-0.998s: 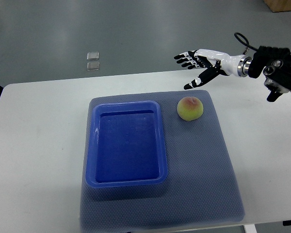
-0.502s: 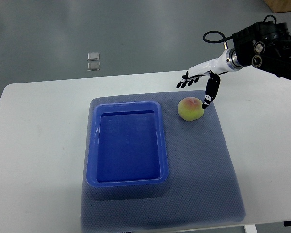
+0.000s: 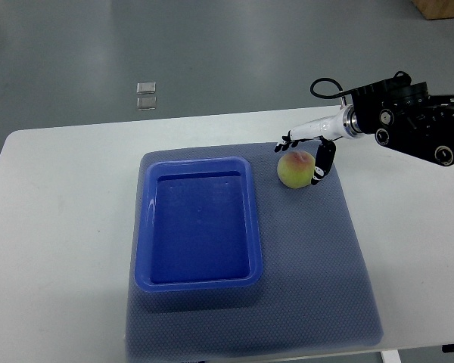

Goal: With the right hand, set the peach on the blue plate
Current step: 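Lower the right hand around the peach and close the fingers, then lift the peach upward with the right hand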

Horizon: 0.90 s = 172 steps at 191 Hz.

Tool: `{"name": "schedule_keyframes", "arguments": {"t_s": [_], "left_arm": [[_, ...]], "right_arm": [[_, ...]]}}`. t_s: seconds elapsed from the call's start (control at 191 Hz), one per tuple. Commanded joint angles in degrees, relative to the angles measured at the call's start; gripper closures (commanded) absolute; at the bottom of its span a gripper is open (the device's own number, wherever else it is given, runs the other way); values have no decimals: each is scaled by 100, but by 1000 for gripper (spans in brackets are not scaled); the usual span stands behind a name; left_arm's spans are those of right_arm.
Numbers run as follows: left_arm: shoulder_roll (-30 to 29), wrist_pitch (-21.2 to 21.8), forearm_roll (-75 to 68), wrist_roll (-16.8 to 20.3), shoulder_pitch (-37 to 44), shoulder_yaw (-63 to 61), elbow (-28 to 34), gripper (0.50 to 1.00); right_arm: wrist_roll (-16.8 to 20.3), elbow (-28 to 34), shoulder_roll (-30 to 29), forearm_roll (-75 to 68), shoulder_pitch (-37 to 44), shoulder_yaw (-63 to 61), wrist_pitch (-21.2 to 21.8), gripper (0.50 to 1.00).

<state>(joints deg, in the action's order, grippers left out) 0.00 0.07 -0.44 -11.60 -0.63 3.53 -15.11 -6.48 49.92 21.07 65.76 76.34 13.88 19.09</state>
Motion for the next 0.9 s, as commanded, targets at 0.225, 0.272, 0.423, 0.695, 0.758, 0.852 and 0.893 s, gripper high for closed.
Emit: {"name": "schedule_keyframes", "arguments": {"t_s": [0.225,0.272,0.423,0.695,0.758,0.852,0.893], "left_arm": [[0,2,9,0,2,8,26,500],[0,2,9,0,2,8,26,500],[0,2,0,0,2,8,26,500],[0,2,9,0,2,8,34,500],[0,2,9,0,2,8,34,500],[0,2,9,0,2,16,34,500],[0,2,9,0,2,16,34,500]], "right_arm": [[-2,-263,-217,42,-286,317,-643,609],[-2,-263,-244,42,-295,326,-669,644],[-46,-351,-261,51,-365,335,-775,818],[-82,-281,-103,77,-102,282,-722,1000],[-90,-105,99,42,267,247,-573,1000],[-90,361,530,15,830,229,-80,1000],[-99,755,889,-28,1409,221,428,1000]]}}
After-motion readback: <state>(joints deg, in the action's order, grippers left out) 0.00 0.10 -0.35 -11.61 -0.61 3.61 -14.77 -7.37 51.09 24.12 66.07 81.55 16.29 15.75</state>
